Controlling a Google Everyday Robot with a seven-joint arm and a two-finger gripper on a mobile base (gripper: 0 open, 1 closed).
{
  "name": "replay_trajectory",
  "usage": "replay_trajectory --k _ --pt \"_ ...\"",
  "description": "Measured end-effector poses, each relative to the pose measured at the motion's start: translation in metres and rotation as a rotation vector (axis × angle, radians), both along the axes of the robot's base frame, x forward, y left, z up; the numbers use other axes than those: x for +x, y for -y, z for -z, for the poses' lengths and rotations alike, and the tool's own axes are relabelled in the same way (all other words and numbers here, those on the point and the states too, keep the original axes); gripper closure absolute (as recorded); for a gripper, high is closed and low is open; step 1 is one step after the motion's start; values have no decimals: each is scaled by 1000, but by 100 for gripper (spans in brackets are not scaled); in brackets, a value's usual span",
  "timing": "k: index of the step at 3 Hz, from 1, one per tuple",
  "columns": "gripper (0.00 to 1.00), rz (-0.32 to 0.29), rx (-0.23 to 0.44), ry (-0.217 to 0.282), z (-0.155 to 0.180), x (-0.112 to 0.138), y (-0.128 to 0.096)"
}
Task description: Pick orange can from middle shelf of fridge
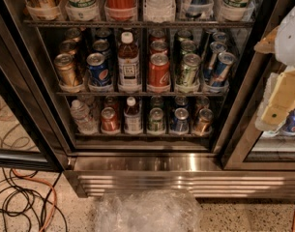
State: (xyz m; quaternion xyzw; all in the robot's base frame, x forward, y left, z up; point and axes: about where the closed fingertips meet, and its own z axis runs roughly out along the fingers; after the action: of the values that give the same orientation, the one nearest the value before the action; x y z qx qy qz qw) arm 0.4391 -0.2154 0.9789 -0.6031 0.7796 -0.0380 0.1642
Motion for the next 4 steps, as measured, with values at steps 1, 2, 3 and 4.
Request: replay_trajectory --k 1,2,3,4 --pt "0 0 0 0 0 0 0" --pt "0 25 80 9 13 -3 -7" --pt "0 76 261 -16 57 -7 -28" --pt "0 120 467 -37 86 -9 -66"
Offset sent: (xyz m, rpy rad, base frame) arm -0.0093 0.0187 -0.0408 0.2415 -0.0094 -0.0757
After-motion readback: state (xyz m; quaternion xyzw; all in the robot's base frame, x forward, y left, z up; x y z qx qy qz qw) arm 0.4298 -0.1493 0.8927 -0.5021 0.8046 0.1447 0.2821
